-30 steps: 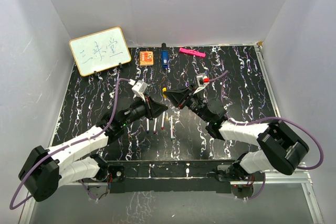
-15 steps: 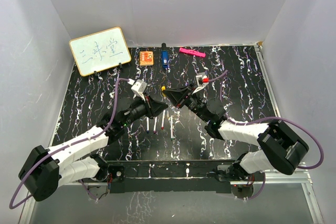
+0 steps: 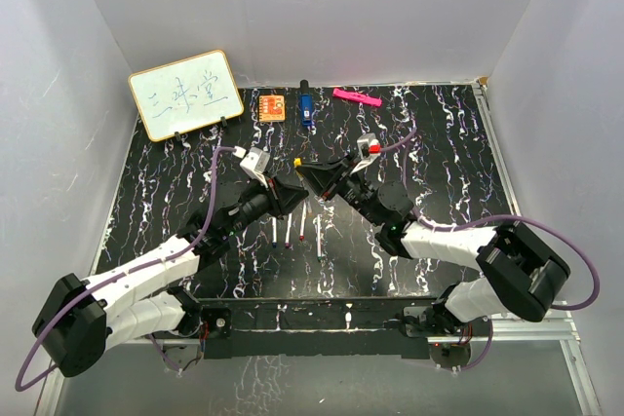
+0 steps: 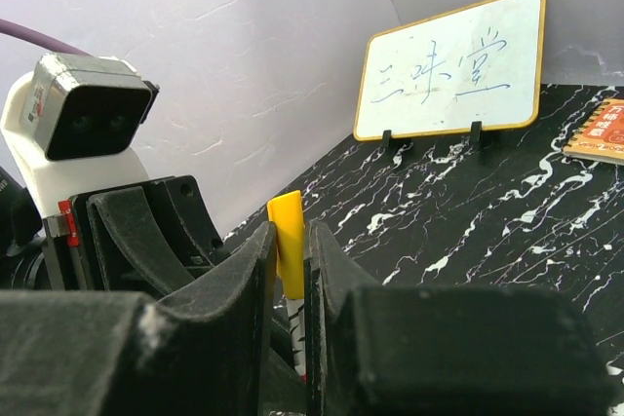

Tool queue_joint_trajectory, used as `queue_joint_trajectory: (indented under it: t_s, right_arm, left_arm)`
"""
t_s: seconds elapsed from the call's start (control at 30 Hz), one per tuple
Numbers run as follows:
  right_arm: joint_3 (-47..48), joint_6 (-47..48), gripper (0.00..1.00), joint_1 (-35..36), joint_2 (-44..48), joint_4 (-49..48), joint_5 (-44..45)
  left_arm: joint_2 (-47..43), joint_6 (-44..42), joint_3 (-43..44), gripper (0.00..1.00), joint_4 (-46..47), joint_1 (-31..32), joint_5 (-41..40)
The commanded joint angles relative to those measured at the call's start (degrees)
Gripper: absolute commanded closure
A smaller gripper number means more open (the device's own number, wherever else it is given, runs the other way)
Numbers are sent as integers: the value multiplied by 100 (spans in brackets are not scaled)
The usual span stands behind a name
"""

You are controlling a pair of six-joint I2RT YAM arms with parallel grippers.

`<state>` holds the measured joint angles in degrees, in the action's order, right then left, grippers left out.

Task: Insert the pens into the pen caps

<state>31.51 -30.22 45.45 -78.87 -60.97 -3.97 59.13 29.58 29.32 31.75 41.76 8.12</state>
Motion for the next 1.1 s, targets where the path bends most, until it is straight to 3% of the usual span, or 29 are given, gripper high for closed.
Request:
queue_joint_trajectory:
  t_s: [0.0,0.4,0.6,0.7,0.97,1.07]
  right_arm:
    - [-120,180,100,335,-244,1353,-457]
    - [-116,102,100,411,-375,1494,-285]
    - [319,231,100,405,-333,1714,-52]
    - [597,395,87,411,-239,1718,243]
    - [1199,1434,71,406,437,1657,1590]
    - [1203,1728,50,403,634,1558,2175]
  left_arm:
    - [-444,-273,433,100,1663,-89,-671]
    - [-595,-441,527,100,1429,-89,-831]
    - [-521,-330,571,100,520,-90,-744]
    - [-561,-240,455,100,-24,-91,-680]
    - [-983,-20,90,100,-1709,-94,-1350]
    - [-1070,-120,89,100,-2097,-89,-1755]
